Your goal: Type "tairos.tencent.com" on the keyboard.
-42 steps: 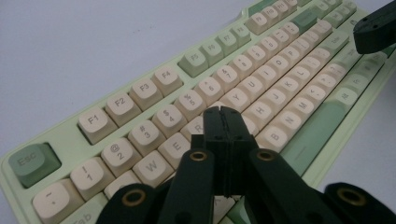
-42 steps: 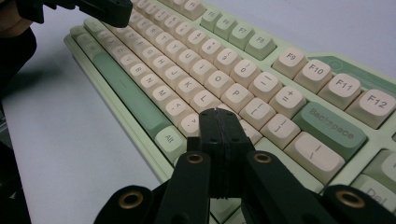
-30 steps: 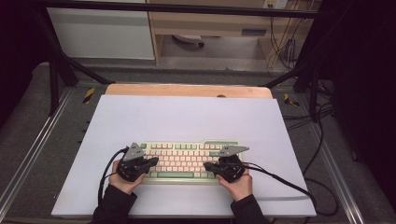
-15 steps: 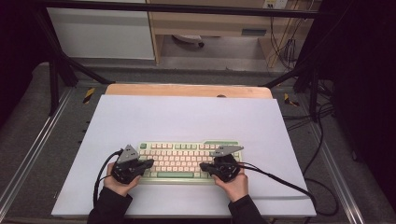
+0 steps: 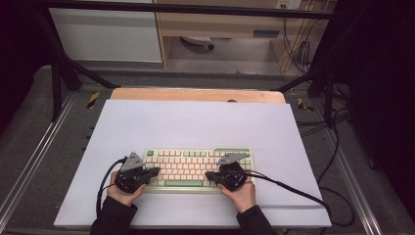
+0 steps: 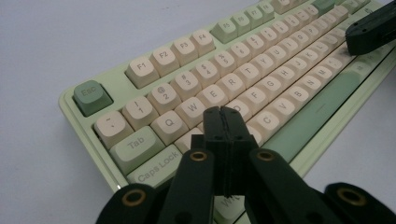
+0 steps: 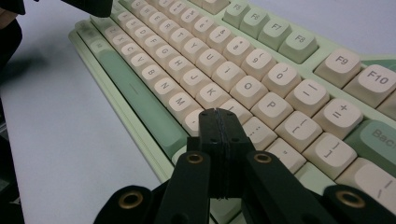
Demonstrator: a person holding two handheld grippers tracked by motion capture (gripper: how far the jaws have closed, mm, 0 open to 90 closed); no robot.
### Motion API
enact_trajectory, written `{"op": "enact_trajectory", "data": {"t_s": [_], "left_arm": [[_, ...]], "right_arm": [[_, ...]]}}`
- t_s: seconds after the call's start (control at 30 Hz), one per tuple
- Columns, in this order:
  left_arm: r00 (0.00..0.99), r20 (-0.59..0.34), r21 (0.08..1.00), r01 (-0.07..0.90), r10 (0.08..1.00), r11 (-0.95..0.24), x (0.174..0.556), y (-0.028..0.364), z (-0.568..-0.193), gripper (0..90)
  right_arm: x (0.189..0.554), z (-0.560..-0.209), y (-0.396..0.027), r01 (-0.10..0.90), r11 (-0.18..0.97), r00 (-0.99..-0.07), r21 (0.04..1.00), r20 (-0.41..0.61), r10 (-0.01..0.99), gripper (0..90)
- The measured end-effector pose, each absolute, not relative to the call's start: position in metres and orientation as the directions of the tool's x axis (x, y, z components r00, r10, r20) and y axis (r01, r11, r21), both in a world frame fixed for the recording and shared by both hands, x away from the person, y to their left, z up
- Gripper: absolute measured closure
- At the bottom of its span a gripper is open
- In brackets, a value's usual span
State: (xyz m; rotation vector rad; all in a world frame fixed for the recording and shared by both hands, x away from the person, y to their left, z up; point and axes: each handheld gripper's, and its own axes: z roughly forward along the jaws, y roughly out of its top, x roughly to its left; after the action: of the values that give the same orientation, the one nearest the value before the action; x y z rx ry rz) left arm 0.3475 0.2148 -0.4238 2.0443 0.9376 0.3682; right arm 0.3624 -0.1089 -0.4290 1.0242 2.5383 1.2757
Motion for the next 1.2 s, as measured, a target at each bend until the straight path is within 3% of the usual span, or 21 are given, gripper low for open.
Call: {"op": "enact_trajectory", "data": {"t_s": [1.2], "left_arm": [[0.679,-0.072,0.793,0.483,0.731,-0.372,0.347,0.214,-0.423,90.0]], "right_arm": [[0.362,-0.422,-0.119,0.506,0.423,-0.757,0.752,0.152,0.635,90.0]]}}
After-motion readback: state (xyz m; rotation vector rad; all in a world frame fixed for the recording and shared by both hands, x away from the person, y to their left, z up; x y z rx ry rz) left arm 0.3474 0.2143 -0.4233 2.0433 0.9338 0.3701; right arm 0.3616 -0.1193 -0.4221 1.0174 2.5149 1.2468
